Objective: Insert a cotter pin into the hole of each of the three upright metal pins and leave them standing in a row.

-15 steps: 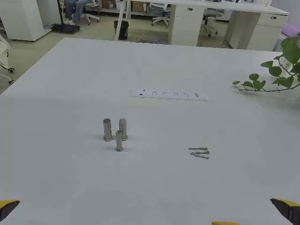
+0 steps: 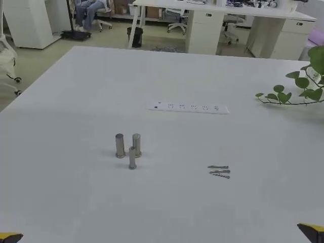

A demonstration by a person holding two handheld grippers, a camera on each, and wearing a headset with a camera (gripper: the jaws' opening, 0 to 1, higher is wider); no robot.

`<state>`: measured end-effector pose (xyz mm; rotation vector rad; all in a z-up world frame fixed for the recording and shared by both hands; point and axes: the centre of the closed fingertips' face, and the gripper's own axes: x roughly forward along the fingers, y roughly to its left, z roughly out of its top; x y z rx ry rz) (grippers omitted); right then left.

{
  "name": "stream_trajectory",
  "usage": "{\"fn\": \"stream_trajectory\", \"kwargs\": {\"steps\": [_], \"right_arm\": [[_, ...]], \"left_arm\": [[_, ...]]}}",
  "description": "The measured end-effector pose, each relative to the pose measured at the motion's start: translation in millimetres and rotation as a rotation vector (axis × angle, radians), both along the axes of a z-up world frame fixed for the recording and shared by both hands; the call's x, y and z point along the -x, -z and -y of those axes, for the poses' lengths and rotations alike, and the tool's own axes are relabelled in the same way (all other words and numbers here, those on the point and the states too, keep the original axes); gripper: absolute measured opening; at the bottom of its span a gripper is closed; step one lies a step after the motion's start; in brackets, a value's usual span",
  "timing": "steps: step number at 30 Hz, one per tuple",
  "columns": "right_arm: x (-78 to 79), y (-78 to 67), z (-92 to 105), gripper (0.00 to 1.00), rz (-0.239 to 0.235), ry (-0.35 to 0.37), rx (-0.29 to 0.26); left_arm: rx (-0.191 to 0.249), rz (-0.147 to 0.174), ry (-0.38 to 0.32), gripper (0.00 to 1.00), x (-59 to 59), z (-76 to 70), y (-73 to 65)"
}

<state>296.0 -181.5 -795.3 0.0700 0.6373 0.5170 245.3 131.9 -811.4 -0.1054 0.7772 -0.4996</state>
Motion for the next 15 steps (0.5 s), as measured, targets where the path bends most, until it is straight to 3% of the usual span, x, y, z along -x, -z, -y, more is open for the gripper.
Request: {"fn": "stream_trajectory", "kwargs": {"steps": [3, 5, 15], "right_arm": [[-0.6, 0.1, 0.3, 0.99, -0.001, 0.001, 0.004], [-1.0, 0.4, 1.0, 0.99, -0.002, 0.003, 0.008], [-4.0, -0.1, 4.2, 0.99, 0.003, 0.009, 0.018]], "left_arm": [[0.015, -0.023, 0.011, 0.99, 1.3, 2.8, -0.2], [0.016, -0.018, 0.017, 0.99, 0.5, 4.2, -1.4], [-0.034, -0.036, 0.071, 0.99, 2.0, 5.2, 6.1]]}}
